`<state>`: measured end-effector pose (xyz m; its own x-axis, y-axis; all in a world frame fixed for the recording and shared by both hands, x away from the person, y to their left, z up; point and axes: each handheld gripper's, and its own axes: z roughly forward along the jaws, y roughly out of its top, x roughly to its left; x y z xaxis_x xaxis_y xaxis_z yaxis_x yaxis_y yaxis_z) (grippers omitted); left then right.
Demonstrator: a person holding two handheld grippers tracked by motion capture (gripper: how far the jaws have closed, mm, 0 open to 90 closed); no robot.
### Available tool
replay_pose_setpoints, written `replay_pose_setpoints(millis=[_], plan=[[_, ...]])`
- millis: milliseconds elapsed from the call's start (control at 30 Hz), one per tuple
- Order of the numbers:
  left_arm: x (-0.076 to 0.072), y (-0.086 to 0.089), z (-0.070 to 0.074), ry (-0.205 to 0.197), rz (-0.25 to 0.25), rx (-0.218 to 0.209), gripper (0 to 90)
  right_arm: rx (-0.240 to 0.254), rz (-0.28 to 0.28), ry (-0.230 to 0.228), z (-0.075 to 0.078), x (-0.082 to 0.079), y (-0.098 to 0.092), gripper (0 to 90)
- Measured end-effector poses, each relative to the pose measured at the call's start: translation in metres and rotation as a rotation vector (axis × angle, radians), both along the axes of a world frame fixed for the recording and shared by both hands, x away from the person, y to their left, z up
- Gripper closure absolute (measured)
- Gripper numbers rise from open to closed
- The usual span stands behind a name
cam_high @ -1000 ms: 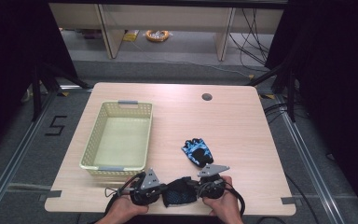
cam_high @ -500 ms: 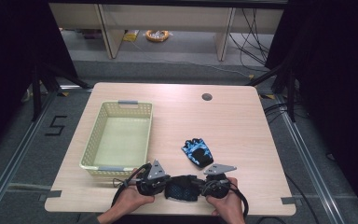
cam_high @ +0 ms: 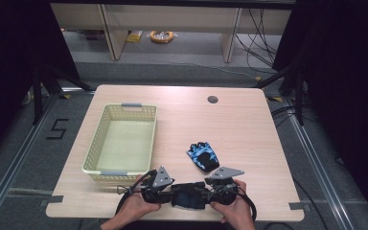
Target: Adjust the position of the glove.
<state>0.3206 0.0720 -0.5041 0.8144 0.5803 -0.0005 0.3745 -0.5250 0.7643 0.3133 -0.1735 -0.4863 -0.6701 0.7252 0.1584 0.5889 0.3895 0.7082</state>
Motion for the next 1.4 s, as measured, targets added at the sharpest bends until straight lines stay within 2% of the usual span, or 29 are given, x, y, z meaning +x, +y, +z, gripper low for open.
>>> replay_pose_setpoints(millis=[33,67,167,200,233,267,333,400,533,600,633,700,733,833,867,900,933,967,1000,1033,1067,1100,1133,1167,1200,1233,1267,1333,1400], plan=[[-0.001,0.001,0.002,-0.008,0.003,-0.005,56.9,0.021,-0.020,0.016,0.002,0.000,0.000,46.2],[-0.002,0.002,0.004,-0.009,0.009,-0.022,55.0,0.013,-0.013,-0.040,0.004,0.005,-0.004,46.5],[-0.004,0.006,0.009,-0.023,0.010,-0.038,52.4,0.015,-0.025,-0.074,0.010,0.011,-0.005,47.9],[-0.005,0.008,0.011,-0.006,0.018,-0.052,51.2,0.011,-0.023,-0.084,0.013,0.013,-0.005,49.5],[-0.006,0.010,0.012,-0.009,0.004,-0.053,50.2,0.007,-0.024,-0.089,0.015,0.017,-0.005,49.8],[-0.007,0.012,0.013,-0.003,0.007,-0.053,48.5,-0.006,-0.021,-0.118,0.016,0.021,-0.006,50.9],[-0.012,0.015,0.014,0.027,0.009,-0.064,45.2,-0.014,-0.038,-0.117,0.019,0.029,-0.006,53.5],[-0.016,0.019,0.013,0.035,0.008,-0.077,41.7,-0.026,-0.039,-0.139,0.018,0.041,-0.006,55.8],[-0.023,0.029,0.008,0.068,0.029,-0.094,35.6,-0.043,-0.034,-0.129,0.016,0.058,-0.001,57.5],[-0.026,0.036,0.007,0.076,0.031,-0.083,34.1,-0.064,-0.035,-0.111,0.015,0.064,0.002,58.6],[-0.028,0.039,0.006,0.091,0.038,-0.097,33.6,-0.071,-0.026,-0.120,0.014,0.068,0.003,58.8],[-0.031,0.046,0.006,0.088,0.037,-0.080,33.2,-0.074,-0.027,-0.106,0.012,0.073,0.007,58.9],[-0.033,0.048,0.004,0.093,0.039,-0.085,32.7,-0.070,-0.037,-0.082,0.012,0.074,0.010,58.5],[-0.037,0.054,0.001,0.110,0.053,-0.090,32.1,-0.073,-0.047,-0.067,0.008,0.080,0.016,56.2],[-0.037,0.056,0.001,0.105,0.057,-0.076,31.7,-0.081,-0.048,-0.069,0.007,0.082,0.017,56.1],[-0.037,0.059,0.001,0.099,0.038,-0.055,31.4,-0.083,-0.049,-0.068,0.005,0.084,0.019,56.0],[-0.039,0.059,0.000,0.117,0.060,-0.079,31.2,-0.097,-0.047,-0.049,0.005,0.085,0.020,55.8],[-0.038,0.062,0.000,0.103,0.045,-0.071,31.1,-0.100,-0.050,-0.043,0.003,0.086,0.022,55.6],[-0.039,0.062,0.000,0.112,0.055,-0.076,30.9,-0.112,-0.045,-0.062,0.000,0.089,0.023,54.9],[-0.039,0.062,-0.001,0.112,0.075,-0.081,30.9,-0.118,-0.048,-0.045,0.000,0.089,0.024,54.6],[-0.039,0.064,-0.001,0.114,0.068,-0.089,30.8,-0.116,-0.058,-0.057,-0.003,0.089,0.025,54.7],[-0.039,0.065,-0.003,0.115,0.080,-0.086,30.6,-0.131,-0.054,-0.034,-0.002,0.088,0.025,54.7],[-0.039,0.067,-0.002,0.116,0.069,-0.073,30.6,-0.126,-0.054,-0.073,-0.006,0.090,0.025,54.8],[-0.039,0.067,-0.004,0.117,0.088,-0.086,30.5,-0.132,-0.046,-0.067,-0.008,0.091,0.025,55.4],[-0.038,0.068,-0.003,0.110,0.078,-0.081,30.4,-0.141,-0.049,-0.020,-0.007,0.090,0.025,56.8],[-0.040,0.068,-0.004,0.131,0.095,-0.103,30.4,-0.151,-0.041,-0.026,-0.010,0.091,0.025,57.8],[-0.040,0.069,-0.004,0.126,0.097,-0.087,30.3,-0.150,-0.044,-0.016,-0.014,0.091,0.025,60.9],[-0.042,0.070,-0.005,0.129,0.087,-0.088,30.2,-0.176,-0.022,-0.022,-0.014,0.092,0.023,68.0],[-0.042,0.071,-0.005,0.110,0.082,-0.075,30.2,-0.152,-0.012,-0.022,-0.014,0.094,0.020,75.0]])
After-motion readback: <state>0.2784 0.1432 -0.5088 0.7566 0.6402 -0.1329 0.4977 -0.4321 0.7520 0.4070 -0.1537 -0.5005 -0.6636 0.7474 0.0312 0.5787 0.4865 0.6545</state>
